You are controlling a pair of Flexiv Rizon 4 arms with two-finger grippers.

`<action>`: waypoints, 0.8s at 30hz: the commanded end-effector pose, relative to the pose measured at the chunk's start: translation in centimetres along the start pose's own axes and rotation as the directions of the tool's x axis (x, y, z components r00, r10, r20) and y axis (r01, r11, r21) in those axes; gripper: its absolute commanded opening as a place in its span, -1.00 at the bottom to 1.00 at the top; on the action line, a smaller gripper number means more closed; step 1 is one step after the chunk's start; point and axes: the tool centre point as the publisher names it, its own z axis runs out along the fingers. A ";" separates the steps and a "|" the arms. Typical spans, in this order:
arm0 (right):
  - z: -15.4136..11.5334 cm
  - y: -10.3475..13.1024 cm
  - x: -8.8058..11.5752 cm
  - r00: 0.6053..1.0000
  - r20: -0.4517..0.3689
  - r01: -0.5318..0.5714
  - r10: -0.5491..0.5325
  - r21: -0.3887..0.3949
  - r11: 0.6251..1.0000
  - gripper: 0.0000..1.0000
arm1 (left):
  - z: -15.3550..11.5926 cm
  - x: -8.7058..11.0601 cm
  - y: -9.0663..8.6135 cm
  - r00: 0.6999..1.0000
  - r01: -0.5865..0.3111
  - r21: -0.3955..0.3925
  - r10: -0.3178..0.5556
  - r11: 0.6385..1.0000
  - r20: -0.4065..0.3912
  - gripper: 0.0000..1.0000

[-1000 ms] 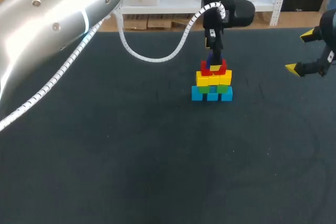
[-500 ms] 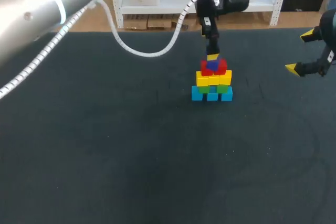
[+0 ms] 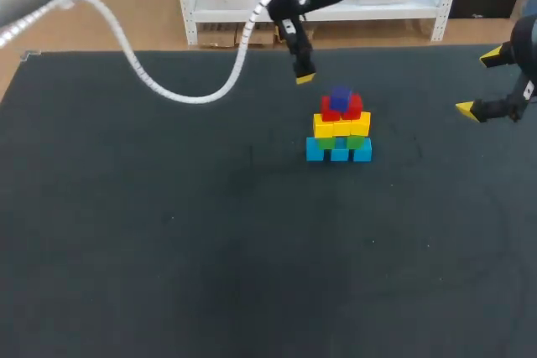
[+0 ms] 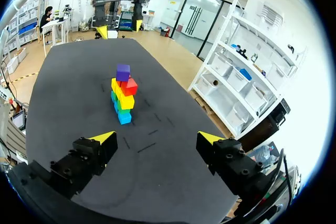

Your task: Place the blue cubes, place green cubes on the blue cubes, place the yellow cubes on the green cubes, then place the red cubes on the yellow cubes, and place purple cube on the red cubes.

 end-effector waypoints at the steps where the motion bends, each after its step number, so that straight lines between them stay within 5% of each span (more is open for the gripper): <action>1: 0.1 0.2 -0.1 1.000 -0.004 -0.001 0.001 0.009 1.000 1.00 | -1.7 4.0 -0.5 0.973 0.044 -0.146 -0.009 0.988 0.232 1.00; 12: 0.1 0.2 -0.1 1.000 -0.004 -0.001 0.001 0.009 1.000 1.00 | -4.2 8.0 -0.1 0.934 0.175 -0.207 -0.096 0.963 0.344 1.00; 24: 0.1 0.2 -0.1 1.000 -0.004 -0.001 0.001 0.009 1.000 1.00 | -3.9 13.3 -0.6 0.897 0.283 -0.240 -0.168 0.929 0.408 1.00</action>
